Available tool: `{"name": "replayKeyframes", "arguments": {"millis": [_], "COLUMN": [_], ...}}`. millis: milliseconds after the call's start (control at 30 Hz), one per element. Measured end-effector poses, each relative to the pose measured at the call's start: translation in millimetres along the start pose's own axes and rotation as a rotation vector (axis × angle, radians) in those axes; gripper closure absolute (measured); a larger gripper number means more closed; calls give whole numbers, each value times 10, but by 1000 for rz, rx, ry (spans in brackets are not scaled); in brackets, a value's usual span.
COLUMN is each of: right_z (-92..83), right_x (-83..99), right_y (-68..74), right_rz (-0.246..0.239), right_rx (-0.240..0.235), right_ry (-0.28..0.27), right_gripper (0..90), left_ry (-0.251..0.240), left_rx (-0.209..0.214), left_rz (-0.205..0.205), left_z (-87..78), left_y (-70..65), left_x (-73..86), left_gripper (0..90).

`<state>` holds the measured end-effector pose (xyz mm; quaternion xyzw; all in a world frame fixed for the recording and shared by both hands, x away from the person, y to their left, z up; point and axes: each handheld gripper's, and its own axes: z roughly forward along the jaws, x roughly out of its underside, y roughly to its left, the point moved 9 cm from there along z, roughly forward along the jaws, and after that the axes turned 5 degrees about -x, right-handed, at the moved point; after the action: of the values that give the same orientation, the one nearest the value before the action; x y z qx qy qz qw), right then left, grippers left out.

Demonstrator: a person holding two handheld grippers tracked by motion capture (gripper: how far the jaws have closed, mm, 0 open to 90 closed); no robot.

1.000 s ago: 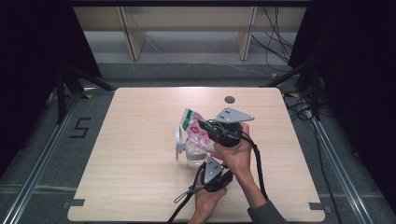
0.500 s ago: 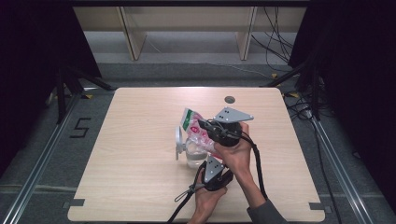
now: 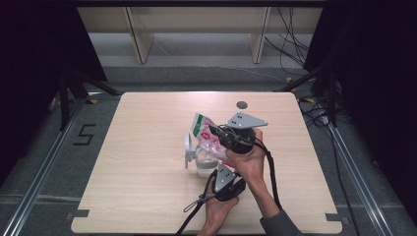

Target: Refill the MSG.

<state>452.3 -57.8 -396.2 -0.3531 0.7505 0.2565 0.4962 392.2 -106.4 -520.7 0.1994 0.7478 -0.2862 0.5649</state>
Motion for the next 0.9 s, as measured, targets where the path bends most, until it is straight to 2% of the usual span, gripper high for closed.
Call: {"name": "replayKeyframes", "arguments": {"millis": [167, 267, 300, 433, 533, 567, 600, 633, 667, 767, 867, 900], "right_z": [6, 12, 15, 18, 12, 2, 2, -2, -7, 17, 23, 23], "right_x": [-11, -28, -25, -32, -42, -33, -45, -44, -32, -40, -42, -32], "right_y": [-12, -32, -18, -23, -30, -16, -40, -39, -7, -8, -29, -15], "right_rz": [-1, -31, -17, -15, -30, -2, -35, -35, 0, -15, -45, -32], "right_rx": [3, 7, -3, -3, 0, 2, 7, 7, 2, -8, 5, -4], "right_ry": [-6, -13, -12, -15, -17, -9, -14, -10, -2, -14, -12, -2], "right_gripper": [900, 900, 900, 900, 900, 900, 900, 900, 900, 900, 900, 900], "left_ry": [-7, -6, -8, -6, -12, -12, -14, -17, -18, -15, -17, -11], "left_rx": [2, 7, 7, 10, 8, 10, 6, 11, 11, 10, 11, 7], "left_rz": [-1, 3, 2, 5, 2, 0, 0, 5, 9, 4, 3, 5], "left_z": [18, 21, 22, 32, 40, 41, 40, 40, 39, 37, 32, 27], "left_y": [0, 2, 3, 3, 5, 3, 2, -2, -1, 6, 3, 6], "left_x": [-16, -18, -21, -28, -38, -41, -43, -44, -43, -38, -38, -35], "left_gripper": [791, 791, 791, 791, 791, 791, 791, 791, 791, 791, 791, 791]}}
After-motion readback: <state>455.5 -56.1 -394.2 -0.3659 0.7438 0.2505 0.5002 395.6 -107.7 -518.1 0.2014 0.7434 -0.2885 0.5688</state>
